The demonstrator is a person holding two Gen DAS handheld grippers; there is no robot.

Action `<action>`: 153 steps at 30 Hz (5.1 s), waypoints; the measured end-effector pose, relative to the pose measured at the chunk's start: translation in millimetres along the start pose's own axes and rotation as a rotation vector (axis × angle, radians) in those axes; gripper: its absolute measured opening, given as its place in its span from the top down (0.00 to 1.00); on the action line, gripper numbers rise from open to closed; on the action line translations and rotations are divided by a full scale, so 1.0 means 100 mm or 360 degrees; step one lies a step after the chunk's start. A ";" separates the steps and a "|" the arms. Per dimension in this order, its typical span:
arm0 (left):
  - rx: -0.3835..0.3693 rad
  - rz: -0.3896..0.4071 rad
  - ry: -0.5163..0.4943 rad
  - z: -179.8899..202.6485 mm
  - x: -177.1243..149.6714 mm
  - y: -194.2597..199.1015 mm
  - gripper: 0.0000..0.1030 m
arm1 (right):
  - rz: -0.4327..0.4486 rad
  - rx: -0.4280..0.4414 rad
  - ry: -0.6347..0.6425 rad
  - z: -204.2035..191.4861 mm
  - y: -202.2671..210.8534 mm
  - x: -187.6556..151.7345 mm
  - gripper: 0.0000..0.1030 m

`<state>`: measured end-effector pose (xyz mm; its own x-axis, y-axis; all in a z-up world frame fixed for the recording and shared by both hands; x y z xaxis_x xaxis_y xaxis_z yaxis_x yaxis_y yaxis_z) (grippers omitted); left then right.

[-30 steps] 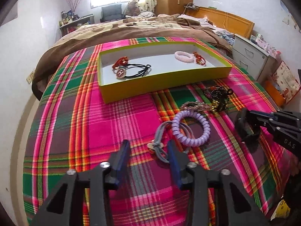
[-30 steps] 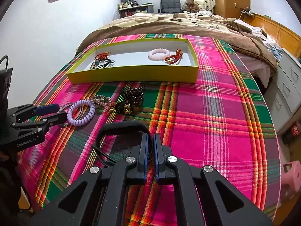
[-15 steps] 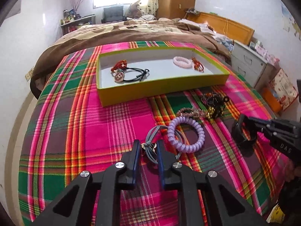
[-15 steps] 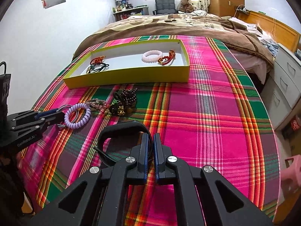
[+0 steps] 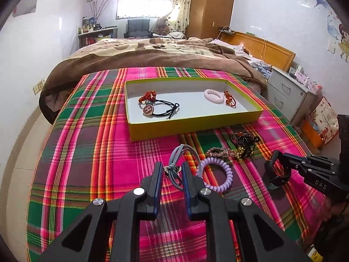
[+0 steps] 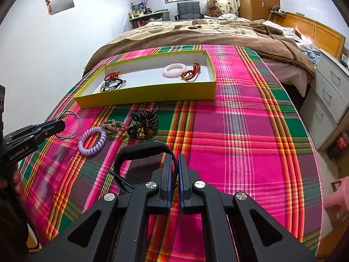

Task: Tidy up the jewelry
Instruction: 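Carry the black band and grey hair tie into the box, opening the left tool, then lower the black band into the box and open the right tool, then withdraw both open tools from the box back to the jewelry row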

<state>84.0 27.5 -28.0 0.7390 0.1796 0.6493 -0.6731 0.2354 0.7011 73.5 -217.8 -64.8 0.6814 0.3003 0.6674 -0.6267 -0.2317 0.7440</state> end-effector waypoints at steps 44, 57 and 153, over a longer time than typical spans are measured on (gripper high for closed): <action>-0.0159 -0.0135 0.0143 0.16 1.24 -1.15 0.83 | -0.0054 -0.0040 -0.0130 0.49 -0.72 1.12 0.95; -0.0107 -0.0233 0.0105 0.19 1.27 -1.52 0.83 | -0.0148 -0.0062 -0.0083 0.49 -0.96 1.14 0.95; -0.0206 -0.0188 0.0171 -0.12 -0.19 -0.14 0.59 | -0.0073 0.0097 0.0025 -0.22 -0.57 0.54 0.50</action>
<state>79.5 32.7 -53.9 0.8158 0.2430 0.5247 -0.5778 0.3803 0.7222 137.8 -168.1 -71.8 0.7026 0.3260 0.6325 -0.5705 -0.2732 0.7746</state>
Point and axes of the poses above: each gripper's, at about its wrist camera, not at the fingertips, and y roughly against the way its jaws point, z to its right, x to its top, the point moved 3 cm from there along -y, roughly the way its jaws point, and after that the axes turned 15 degrees about y, right-handed, at the moved point
